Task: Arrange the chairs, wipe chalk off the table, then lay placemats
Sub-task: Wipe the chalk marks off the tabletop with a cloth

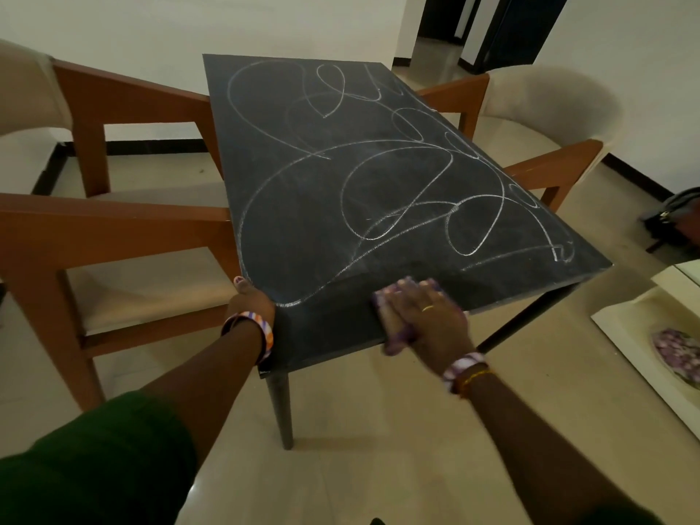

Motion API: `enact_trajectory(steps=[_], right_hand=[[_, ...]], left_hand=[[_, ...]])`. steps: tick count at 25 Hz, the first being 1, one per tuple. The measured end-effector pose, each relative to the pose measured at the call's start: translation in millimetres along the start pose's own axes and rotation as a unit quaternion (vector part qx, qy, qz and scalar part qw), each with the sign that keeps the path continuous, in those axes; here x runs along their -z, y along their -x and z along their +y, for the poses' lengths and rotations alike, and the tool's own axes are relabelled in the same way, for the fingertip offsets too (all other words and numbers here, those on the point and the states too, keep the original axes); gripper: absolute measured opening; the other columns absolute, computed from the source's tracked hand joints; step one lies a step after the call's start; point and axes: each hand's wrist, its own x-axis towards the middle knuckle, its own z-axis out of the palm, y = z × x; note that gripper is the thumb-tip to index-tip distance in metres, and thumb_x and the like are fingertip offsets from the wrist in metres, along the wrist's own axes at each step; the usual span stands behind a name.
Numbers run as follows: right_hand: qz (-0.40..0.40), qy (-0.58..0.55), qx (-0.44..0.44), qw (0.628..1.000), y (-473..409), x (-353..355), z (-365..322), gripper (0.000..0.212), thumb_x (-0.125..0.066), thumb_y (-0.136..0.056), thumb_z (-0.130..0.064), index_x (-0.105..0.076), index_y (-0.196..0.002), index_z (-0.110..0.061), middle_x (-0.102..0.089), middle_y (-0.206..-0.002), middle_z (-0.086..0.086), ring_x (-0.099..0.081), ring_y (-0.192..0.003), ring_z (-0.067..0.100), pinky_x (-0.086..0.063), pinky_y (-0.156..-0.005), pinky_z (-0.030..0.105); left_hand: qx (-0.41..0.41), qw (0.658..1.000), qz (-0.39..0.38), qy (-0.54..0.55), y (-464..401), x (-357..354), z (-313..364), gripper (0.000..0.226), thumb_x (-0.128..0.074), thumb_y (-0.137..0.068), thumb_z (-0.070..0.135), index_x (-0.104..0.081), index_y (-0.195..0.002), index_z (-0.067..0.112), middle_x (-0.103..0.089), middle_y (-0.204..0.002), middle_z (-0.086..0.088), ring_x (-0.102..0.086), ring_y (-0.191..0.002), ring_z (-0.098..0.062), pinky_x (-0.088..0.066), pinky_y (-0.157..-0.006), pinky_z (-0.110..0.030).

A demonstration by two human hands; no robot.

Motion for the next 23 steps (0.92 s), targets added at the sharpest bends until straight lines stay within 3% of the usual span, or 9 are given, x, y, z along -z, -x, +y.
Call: enact_trajectory(steps=[2,4,7,10,14,18,21,23], right_hand=[[-0.098,-0.003,-0.121,0.988,7.7,15.1,41.8,0.089,-0.074,-0.073,-0.044,-0.027,-0.147,-0.025,-0.027,-0.154,0.006,-0.019,-0.142,0.03,-0.015,-0.117,0.047],[-0.16,0.008,-0.184,0.97,10.1,28.1,47.6,0.095,-0.068,-0.076,-0.05,-0.011,-0.15,-0.03,-0.008,-0.158,0.002,-0.003,-0.145,0.029,-0.009,-0.117,0.05],[-0.157,0.022,-0.09,0.983,3.2,28.2,-2.8,0.097,-0.049,-0.071,-0.068,-0.011,-0.15,-0.028,-0.006,-0.159,0.005,-0.002,-0.145,0.028,0.007,-0.115,0.039],[-0.073,-0.002,0.04,0.997,-7.9,18.7,-78.9,0.084,-0.035,-0.073,-0.07,-0.031,-0.143,-0.024,-0.037,-0.148,0.009,-0.03,-0.138,0.034,-0.015,-0.113,0.05],[-0.127,-0.092,0.074,0.985,-24.3,19.3,-105.6,0.064,-0.029,-0.089,-0.061,-0.016,-0.147,-0.037,-0.013,-0.158,-0.002,-0.003,-0.145,0.026,0.0,-0.116,0.047],[-0.13,-0.023,-0.047,0.99,-17.4,13.8,-17.4,0.063,-0.014,-0.088,-0.061,-0.005,-0.148,-0.04,-0.002,-0.159,-0.004,0.0,-0.145,0.029,-0.006,-0.112,0.062],[-0.183,0.007,-0.176,0.967,-14.0,22.0,29.4,0.067,-0.032,-0.093,-0.054,-0.003,-0.149,-0.032,0.003,-0.158,0.001,0.005,-0.144,0.033,-0.009,-0.111,0.064],[-0.159,-0.031,-0.237,0.958,-18.3,23.4,22.7,0.065,-0.035,-0.093,-0.053,-0.007,-0.149,-0.032,0.0,-0.158,0.001,0.003,-0.144,0.033,-0.008,-0.111,0.064]], left_hand=[[-0.001,1.0,-0.004,-0.004,-0.4,-0.4,0.0,0.055,-0.014,-0.101,0.044,-0.037,-0.064,0.009,-0.038,-0.063,-0.005,-0.036,-0.054,-0.013,-0.026,-0.049,-0.022],[-0.002,1.0,-0.005,-0.005,-3.0,-1.5,0.0,0.055,-0.014,-0.101,0.043,-0.036,-0.064,0.009,-0.035,-0.06,-0.004,-0.033,-0.052,-0.012,-0.026,-0.048,-0.021],[-0.004,1.0,-0.004,0.001,-7.9,-3.4,-0.4,0.054,-0.015,-0.101,0.041,-0.036,-0.064,0.009,-0.035,-0.059,-0.003,-0.033,-0.051,-0.012,-0.027,-0.048,-0.021],[0.005,1.0,0.002,-0.003,-9.9,-3.4,-1.3,0.055,-0.014,-0.1,0.044,-0.039,-0.065,0.009,-0.036,-0.06,-0.003,-0.036,-0.052,-0.013,-0.029,-0.05,-0.023],[0.013,1.0,0.001,0.0,-7.9,-2.8,-0.8,0.057,-0.013,-0.1,0.046,-0.04,-0.066,0.009,-0.037,-0.061,-0.004,-0.037,-0.054,-0.014,-0.03,-0.051,-0.025],[0.002,1.0,0.008,-0.009,-7.0,-2.5,0.5,0.056,-0.013,-0.1,0.044,-0.035,-0.062,0.009,-0.039,-0.064,-0.006,-0.037,-0.056,-0.015,-0.032,-0.055,-0.027],[0.002,1.0,0.018,-0.008,-12.1,-4.3,-0.9,0.057,-0.013,-0.1,0.045,-0.036,-0.062,0.009,-0.039,-0.063,-0.006,-0.036,-0.055,-0.015,-0.033,-0.058,-0.025],[0.003,1.0,0.022,-0.002,-15.6,-6.7,-1.8,0.057,-0.014,-0.1,0.045,-0.038,-0.063,0.01,-0.038,-0.061,-0.005,-0.036,-0.053,-0.014,-0.031,-0.052,-0.024]])
